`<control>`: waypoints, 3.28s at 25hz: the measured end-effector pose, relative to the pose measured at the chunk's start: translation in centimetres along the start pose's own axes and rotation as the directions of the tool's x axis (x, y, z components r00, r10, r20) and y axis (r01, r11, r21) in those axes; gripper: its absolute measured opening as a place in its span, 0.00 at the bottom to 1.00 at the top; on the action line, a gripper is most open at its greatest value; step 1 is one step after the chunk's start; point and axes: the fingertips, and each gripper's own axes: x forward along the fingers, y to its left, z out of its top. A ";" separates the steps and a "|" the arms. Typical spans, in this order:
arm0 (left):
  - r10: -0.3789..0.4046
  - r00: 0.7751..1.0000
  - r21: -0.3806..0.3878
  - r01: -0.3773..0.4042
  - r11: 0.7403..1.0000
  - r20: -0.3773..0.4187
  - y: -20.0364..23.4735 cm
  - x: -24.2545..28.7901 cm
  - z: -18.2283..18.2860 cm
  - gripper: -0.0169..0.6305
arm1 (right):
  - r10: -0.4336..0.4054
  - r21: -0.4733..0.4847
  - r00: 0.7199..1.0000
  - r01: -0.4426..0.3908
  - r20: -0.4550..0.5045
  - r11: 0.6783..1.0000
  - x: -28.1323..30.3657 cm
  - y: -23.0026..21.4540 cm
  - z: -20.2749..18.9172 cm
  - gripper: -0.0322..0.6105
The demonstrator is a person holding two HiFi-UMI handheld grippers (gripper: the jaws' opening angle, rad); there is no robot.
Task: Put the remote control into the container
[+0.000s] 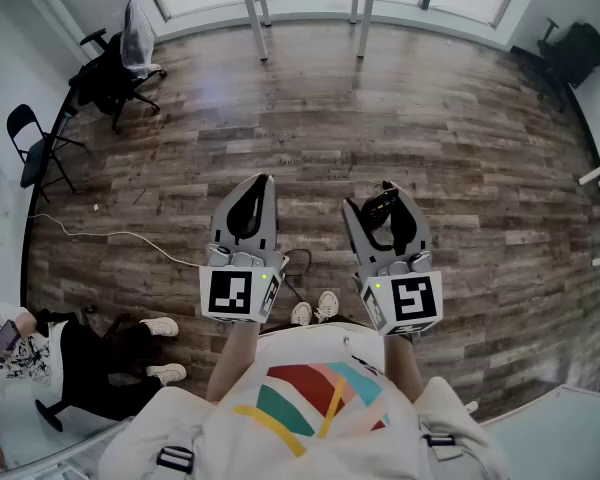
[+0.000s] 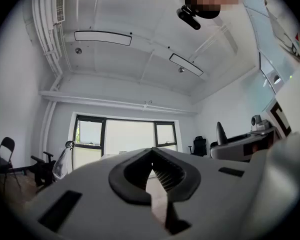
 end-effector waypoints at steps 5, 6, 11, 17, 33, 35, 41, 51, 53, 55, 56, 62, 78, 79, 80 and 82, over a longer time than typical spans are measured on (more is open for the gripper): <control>0.012 1.000 -0.004 -0.012 1.000 -0.007 0.3 0.3 -0.3 0.04 | -0.003 0.002 1.000 0.003 -0.001 1.000 -0.1 -0.3 -0.3 0.45; 0.016 1.000 -0.003 -0.016 1.000 -0.008 0.5 0.4 -0.3 0.04 | -0.005 0.001 1.000 0.005 0.003 1.000 -0.1 -0.3 -0.2 0.45; 0.017 1.000 0.024 -0.017 1.000 -0.014 0.7 0.6 -0.1 0.04 | -0.003 -0.014 1.000 0.003 0.021 1.000 -0.5 -0.2 0.4 0.45; 0.005 1.000 0.069 -0.004 0.998 -0.005 -0.9 1.6 0.9 0.04 | 0.018 0.084 0.998 -0.023 0.068 0.996 -1.7 -2.1 0.9 0.45; 0.070 0.998 0.062 -0.071 0.996 0.006 -0.9 3.4 0.0 0.04 | 0.061 0.147 0.997 -0.066 0.043 0.987 -1.4 -6.3 -0.1 0.45; 0.071 0.997 0.058 -0.072 0.996 0.015 -0.2 4.7 -0.4 0.04 | 0.065 0.148 0.997 -0.070 0.036 0.986 -0.5 -6.8 -0.3 0.45; 0.094 0.995 0.028 -0.095 0.995 0.024 3.8 10.6 -2.3 0.04 | 0.042 0.109 0.999 -0.040 -0.011 0.993 4.2 -9.7 -0.7 0.45; 0.097 0.993 0.006 -0.097 0.995 0.066 12.6 23.4 -2.5 0.04 | 0.043 0.093 0.998 -0.038 -0.054 0.995 21.4 -13.5 0.0 0.45; 0.091 0.992 0.019 -0.093 0.995 0.084 14.2 25.8 -2.1 0.04 | 0.045 0.089 0.997 -0.040 -0.055 0.995 24.6 -14.0 0.2 0.45; 0.083 0.992 0.027 -0.086 0.996 0.094 15.9 28.1 -2.1 0.04 | 0.051 0.091 0.997 -0.046 -0.051 0.995 27.6 -14.4 0.4 0.45; 0.080 0.992 0.027 -0.083 0.996 0.096 16.7 29.1 -2.2 0.04 | 0.053 0.091 0.997 -0.048 -0.050 0.995 29.0 -14.6 0.5 0.45; 0.069 0.995 0.019 -0.070 0.997 0.073 20.0 34.2 -3.4 0.04 | 0.066 0.094 0.996 -0.060 -0.055 0.994 34.9 -15.5 0.7 0.45; 0.057 0.995 0.099 -0.066 0.993 0.085 24.6 56.5 -3.7 0.04 | 0.105 0.075 0.994 -0.102 -0.039 0.992 55.1 -27.8 0.5 0.45; 0.065 0.994 0.101 -0.074 0.992 0.091 25.0 57.7 -3.5 0.04 | 0.115 0.080 0.993 -0.112 -0.036 0.991 56.2 -28.4 0.7 0.45; 0.074 0.993 0.098 -0.083 0.992 0.096 25.3 58.7 -3.4 0.04 | 0.125 0.083 0.992 -0.122 -0.033 0.989 57.1 -28.9 0.8 0.45; 0.089 0.991 0.087 -0.098 0.991 0.104 25.7 60.5 -3.5 0.04 | 0.136 0.079 0.990 -0.133 -0.028 0.988 58.6 -30.1 1.2 0.45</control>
